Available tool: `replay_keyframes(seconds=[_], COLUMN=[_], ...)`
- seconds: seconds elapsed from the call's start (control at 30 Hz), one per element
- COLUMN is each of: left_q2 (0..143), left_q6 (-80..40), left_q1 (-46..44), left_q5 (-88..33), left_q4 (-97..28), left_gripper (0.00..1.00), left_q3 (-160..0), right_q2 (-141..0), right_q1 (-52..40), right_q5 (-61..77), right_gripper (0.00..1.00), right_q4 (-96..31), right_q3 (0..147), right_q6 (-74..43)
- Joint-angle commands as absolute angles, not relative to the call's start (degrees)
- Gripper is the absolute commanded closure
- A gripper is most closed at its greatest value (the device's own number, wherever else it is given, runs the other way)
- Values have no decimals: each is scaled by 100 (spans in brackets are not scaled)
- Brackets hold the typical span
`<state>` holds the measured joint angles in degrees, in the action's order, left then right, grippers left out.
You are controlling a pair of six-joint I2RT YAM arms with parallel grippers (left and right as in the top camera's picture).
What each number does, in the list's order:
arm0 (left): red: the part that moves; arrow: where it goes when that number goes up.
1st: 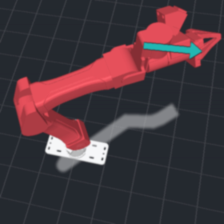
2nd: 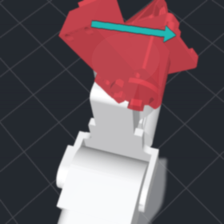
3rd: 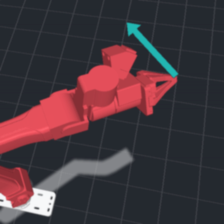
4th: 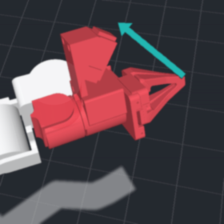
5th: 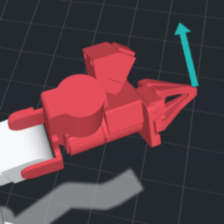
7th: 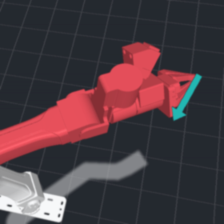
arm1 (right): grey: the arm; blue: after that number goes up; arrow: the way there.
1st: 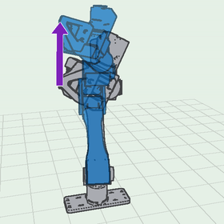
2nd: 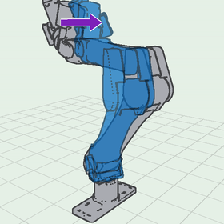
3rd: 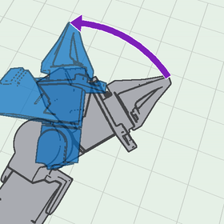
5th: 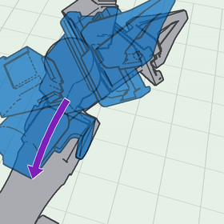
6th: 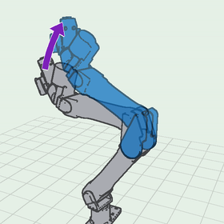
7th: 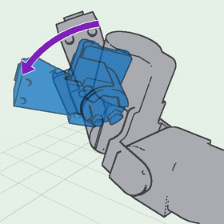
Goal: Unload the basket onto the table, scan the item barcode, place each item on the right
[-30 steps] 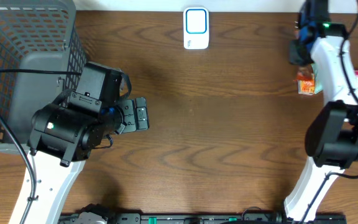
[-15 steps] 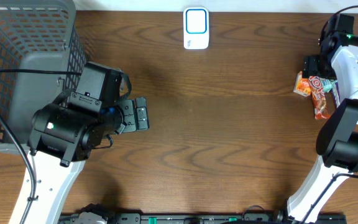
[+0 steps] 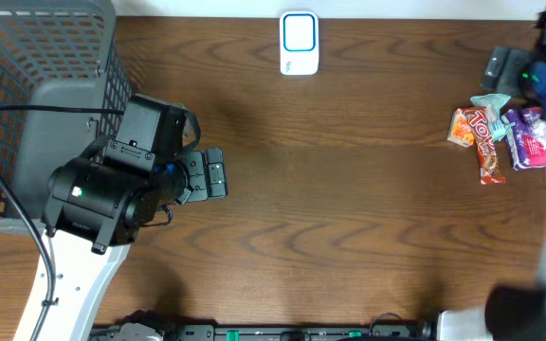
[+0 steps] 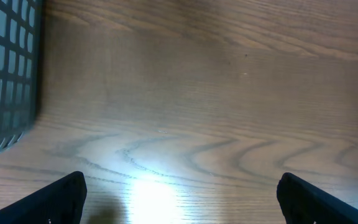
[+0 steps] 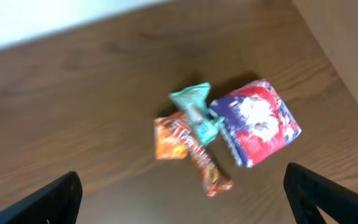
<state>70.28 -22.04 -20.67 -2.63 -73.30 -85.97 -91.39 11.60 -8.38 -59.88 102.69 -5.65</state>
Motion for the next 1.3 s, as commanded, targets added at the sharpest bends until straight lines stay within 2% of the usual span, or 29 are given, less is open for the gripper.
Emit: replay_keyframes(seconds=[0.0, 0.3, 0.43, 0.5, 0.73, 1.27], left_q2=[7008, 7008, 7008, 7008, 7008, 7008], left_q6=[-2147, -2147, -2147, -2147, -2147, -2147], left_q1=[-2053, -2053, -2053, -2053, -2053, -2053], left_q5=[-211, -211, -209, -211, -209, -211], left_q4=[-7349, -7349, -7349, -7349, -7349, -7349], left_gripper=[2, 2, 2, 2, 2, 2], left_q3=[-8648, -8648, -8648, -8648, -8648, -8648], right_q2=[-8429, -6226, -5680, -5470, -5363, -5345], right_q1=[1055, 370, 342, 342, 333, 327], right_q5=[1, 388, 552, 550, 550, 386], right_gripper=[1, 1, 1, 1, 1, 1], right_q4=[-6322, -6370, -6899, -7546, -8726, -8814], right_q3=[10182, 8274, 7843, 7789, 7789, 7789], right_q6=[-770, -814, -829, -829, -829, -628])
